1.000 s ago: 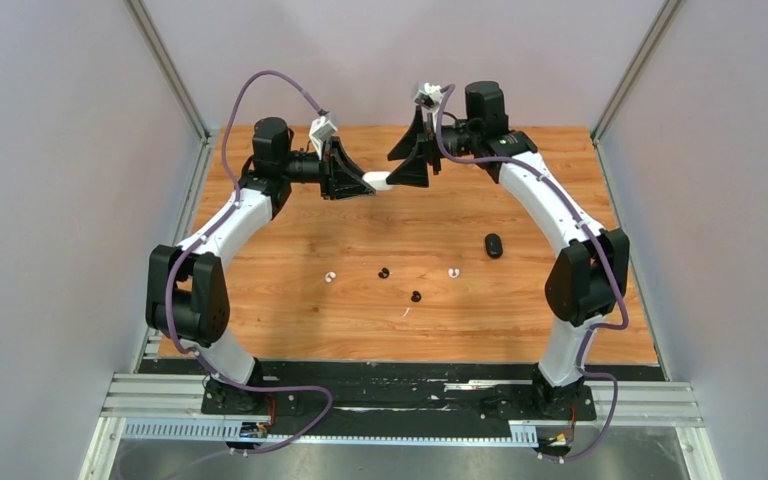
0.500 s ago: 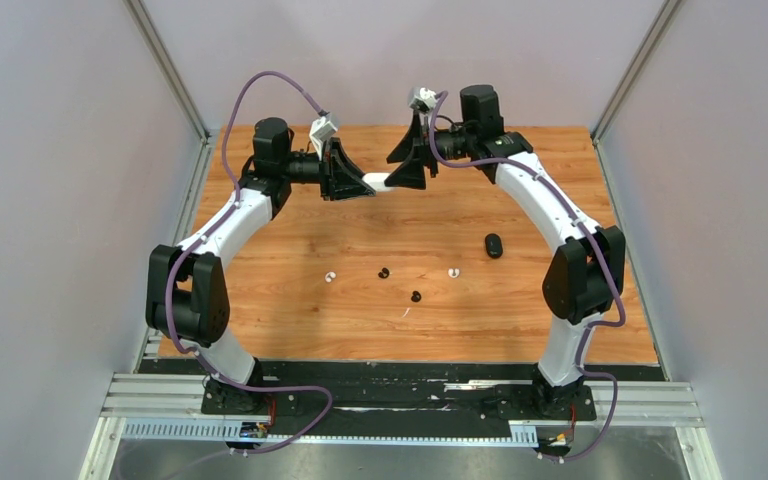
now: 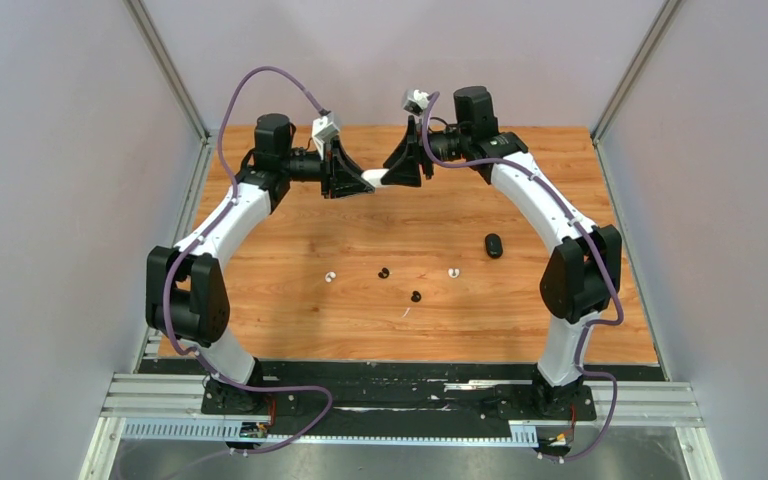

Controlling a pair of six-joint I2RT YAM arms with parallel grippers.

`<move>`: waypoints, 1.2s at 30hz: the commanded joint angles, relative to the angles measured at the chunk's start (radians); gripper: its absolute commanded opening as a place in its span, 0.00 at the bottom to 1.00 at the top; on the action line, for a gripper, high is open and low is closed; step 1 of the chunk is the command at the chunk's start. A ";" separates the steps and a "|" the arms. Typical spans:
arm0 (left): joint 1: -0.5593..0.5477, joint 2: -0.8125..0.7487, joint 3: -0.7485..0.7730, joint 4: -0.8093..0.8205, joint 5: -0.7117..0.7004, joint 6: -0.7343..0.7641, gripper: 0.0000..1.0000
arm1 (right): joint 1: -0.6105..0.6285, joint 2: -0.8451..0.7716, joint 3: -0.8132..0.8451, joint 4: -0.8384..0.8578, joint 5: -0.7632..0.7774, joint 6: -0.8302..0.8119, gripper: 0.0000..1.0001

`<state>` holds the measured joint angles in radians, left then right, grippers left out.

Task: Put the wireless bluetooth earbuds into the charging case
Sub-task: Open the charging case to the charging case.

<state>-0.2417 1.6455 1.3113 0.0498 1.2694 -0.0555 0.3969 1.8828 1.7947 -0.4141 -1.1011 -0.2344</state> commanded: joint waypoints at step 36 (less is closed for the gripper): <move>-0.024 0.000 0.049 -0.052 0.026 0.050 0.00 | -0.009 -0.030 -0.006 0.055 0.054 -0.040 0.39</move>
<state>-0.2546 1.6466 1.3388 -0.1276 1.2499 0.0788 0.3912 1.8828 1.7939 -0.3843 -1.0435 -0.2249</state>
